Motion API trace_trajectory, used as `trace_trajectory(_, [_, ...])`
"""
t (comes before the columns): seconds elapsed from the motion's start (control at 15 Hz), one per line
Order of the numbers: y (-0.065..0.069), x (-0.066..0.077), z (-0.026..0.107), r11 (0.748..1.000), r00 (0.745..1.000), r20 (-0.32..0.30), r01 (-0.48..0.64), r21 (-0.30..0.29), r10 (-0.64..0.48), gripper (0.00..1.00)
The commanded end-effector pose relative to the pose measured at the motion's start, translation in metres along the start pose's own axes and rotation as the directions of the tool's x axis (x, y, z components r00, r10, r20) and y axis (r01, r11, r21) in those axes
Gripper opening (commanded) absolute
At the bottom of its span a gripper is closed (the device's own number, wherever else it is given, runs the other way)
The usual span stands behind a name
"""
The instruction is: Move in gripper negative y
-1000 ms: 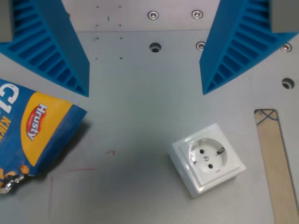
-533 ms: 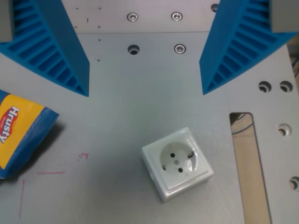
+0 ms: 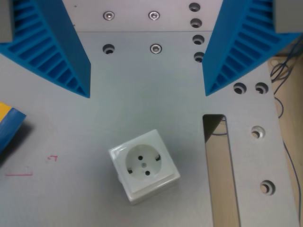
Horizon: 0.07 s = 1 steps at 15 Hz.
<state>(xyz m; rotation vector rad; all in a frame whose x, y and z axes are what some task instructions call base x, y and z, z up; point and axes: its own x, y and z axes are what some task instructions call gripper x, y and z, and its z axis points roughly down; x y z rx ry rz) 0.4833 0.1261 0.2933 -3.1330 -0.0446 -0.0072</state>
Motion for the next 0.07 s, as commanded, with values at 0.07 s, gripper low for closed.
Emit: trace_trajectory(0.07, [-0.0151,0.0077,-0.0018,1.000,1.000,0.011,-0.021,-0.012,0.021,1.00])
